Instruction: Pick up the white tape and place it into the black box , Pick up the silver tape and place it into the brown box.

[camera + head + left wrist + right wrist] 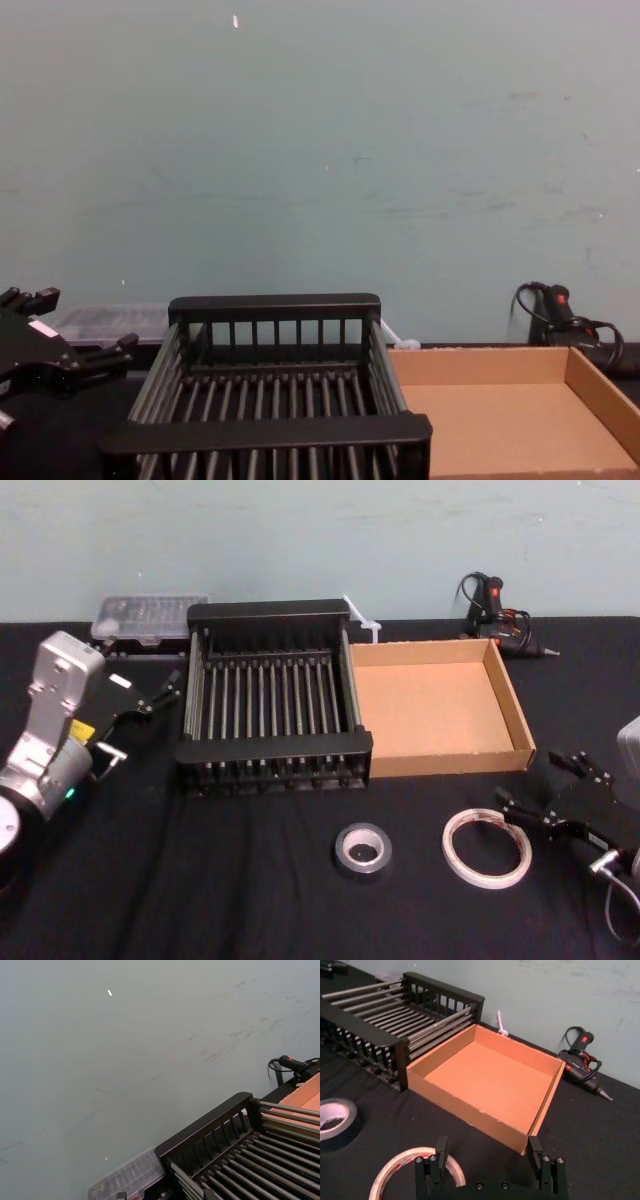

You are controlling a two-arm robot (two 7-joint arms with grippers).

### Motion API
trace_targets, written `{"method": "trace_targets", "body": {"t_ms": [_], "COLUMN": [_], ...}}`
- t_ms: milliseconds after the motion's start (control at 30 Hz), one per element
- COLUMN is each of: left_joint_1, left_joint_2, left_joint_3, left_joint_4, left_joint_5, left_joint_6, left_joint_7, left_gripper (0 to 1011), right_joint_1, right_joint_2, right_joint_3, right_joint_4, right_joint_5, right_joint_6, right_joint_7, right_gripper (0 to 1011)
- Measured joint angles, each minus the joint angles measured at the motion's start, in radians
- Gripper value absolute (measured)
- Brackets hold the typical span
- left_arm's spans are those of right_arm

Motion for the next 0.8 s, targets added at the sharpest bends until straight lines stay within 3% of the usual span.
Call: {"method": "trace_targets", "body": {"t_ms": [333,800], "left_joint_1": [0.000,0.000], "left_joint_2": [0.000,0.000], "left_joint_3": [0.000,0.000], "left_joint_4": [0.000,0.000], "left_joint_5": [0.000,0.000], "left_joint_6": [0.000,0.000], "left_joint_7": [0.000,0.000], "left_gripper": [1001,1001], "right_joint_1": [-0.015,-0.001], "right_joint_2": [0.003,-0.034], "right_joint_3": [0.015,0.025], "right_joint_4": [-0.023,-0.002], "right_joint_5": [-0.005,0.013], "right_joint_6": [0.076,0.162], "right_joint_7": [0.034,0.091], "right_gripper": [1003,1003]}}
